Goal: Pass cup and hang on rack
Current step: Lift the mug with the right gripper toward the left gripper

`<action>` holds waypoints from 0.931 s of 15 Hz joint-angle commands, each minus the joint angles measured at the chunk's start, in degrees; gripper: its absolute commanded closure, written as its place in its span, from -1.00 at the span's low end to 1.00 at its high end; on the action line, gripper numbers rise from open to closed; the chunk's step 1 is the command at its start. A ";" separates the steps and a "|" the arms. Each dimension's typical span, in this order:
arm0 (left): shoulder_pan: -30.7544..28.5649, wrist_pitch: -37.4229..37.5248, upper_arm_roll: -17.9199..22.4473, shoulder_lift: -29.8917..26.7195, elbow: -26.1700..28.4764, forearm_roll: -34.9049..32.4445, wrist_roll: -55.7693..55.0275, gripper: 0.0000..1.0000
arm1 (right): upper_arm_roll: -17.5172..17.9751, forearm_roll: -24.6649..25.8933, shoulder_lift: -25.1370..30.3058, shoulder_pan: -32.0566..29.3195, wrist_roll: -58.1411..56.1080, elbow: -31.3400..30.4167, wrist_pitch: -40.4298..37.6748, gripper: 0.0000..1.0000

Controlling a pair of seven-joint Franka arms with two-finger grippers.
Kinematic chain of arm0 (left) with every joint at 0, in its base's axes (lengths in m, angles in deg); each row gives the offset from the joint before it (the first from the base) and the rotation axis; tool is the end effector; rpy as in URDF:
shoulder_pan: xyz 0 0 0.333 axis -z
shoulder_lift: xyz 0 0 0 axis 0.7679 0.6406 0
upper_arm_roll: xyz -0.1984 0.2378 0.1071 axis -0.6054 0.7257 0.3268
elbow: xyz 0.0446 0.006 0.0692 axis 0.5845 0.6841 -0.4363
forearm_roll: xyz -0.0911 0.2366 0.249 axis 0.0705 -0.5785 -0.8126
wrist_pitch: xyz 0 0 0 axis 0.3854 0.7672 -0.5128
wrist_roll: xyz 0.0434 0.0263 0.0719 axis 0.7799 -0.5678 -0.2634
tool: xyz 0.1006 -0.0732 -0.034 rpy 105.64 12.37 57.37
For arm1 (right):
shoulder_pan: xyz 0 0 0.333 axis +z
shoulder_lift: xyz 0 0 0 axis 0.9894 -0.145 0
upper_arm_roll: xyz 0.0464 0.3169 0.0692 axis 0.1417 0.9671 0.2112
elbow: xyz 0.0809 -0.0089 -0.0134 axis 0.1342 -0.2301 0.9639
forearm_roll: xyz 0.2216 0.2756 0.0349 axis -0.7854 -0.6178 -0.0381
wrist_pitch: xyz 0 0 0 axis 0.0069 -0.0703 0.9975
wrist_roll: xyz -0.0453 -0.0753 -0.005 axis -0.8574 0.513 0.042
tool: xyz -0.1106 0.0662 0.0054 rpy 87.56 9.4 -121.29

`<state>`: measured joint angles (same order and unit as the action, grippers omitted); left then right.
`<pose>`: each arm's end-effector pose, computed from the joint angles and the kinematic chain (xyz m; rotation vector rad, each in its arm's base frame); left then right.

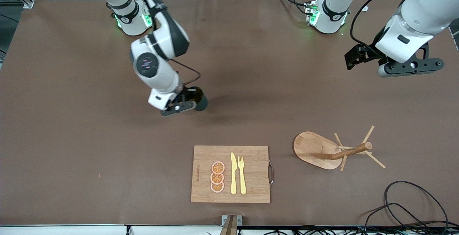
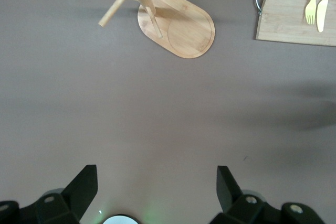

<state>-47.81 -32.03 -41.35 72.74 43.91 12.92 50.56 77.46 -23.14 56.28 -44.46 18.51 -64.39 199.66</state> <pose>0.4966 -0.1415 0.6126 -3.1221 -0.1078 0.0954 0.4935 0.3479 0.3201 -2.9928 -0.3887 0.0684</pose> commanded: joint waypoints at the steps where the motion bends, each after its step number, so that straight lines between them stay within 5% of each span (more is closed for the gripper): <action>1: 0.19 0.53 -0.65 0.03 0.53 0.05 -1.81 -1.00 | -0.98 -0.70 -7.19 4.27 3.55 8.72 0.17 0.99; 7: 0.72 0.44 -2.58 1.17 0.71 -0.21 -2.78 -1.00 | -1.07 -0.43 -14.67 9.72 9.15 17.17 0.26 0.99; 14: 1.95 0.09 -2.76 1.70 1.06 -0.21 -3.84 -1.00 | -1.24 0.10 -17.31 12.45 23.65 20.87 -0.18 0.99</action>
<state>-46.42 -32.01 -43.97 74.62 44.86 12.91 47.86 77.10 -23.08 40.43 -33.52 37.52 -46.20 200.42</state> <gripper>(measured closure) 0.000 0.956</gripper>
